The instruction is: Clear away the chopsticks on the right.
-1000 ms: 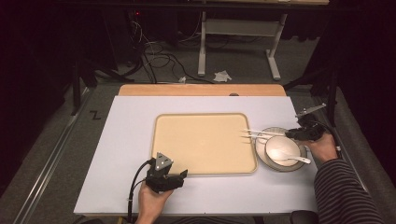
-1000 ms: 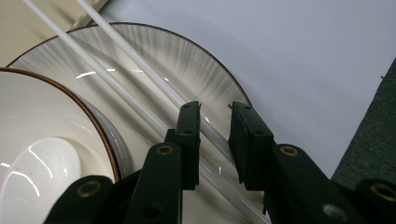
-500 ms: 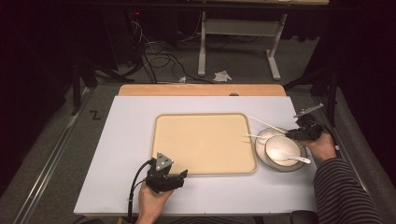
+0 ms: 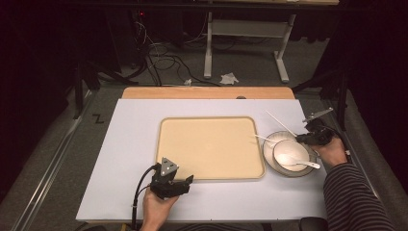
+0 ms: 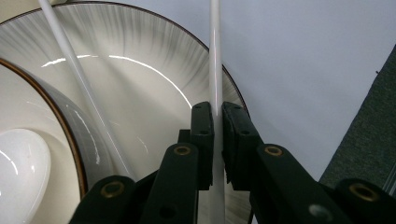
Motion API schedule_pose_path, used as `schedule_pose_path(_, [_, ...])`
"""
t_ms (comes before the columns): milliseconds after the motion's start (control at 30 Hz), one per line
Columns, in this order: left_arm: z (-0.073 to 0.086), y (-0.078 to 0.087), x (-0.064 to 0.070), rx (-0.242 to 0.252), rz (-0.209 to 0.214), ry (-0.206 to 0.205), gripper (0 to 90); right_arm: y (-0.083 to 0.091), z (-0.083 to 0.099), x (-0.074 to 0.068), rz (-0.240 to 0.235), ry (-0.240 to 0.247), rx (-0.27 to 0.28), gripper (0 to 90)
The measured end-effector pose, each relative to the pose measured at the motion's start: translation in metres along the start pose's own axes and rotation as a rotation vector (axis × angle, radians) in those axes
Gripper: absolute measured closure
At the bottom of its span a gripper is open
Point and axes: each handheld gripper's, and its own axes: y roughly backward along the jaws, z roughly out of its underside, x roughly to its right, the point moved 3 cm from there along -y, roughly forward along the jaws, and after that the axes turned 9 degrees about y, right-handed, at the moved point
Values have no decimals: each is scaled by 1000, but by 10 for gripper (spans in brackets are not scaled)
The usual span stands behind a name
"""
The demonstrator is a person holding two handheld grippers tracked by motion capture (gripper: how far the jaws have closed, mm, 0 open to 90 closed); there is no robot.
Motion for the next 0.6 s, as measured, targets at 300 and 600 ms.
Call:
schedule_pose_path(300, [0,0,0,-3,-1,-2,329,0,2,1,6,16,-7,857])
schedule_pose_path(600, [1,0,0,-10,1,-6,329,1,2,0,21,21,-9,858])
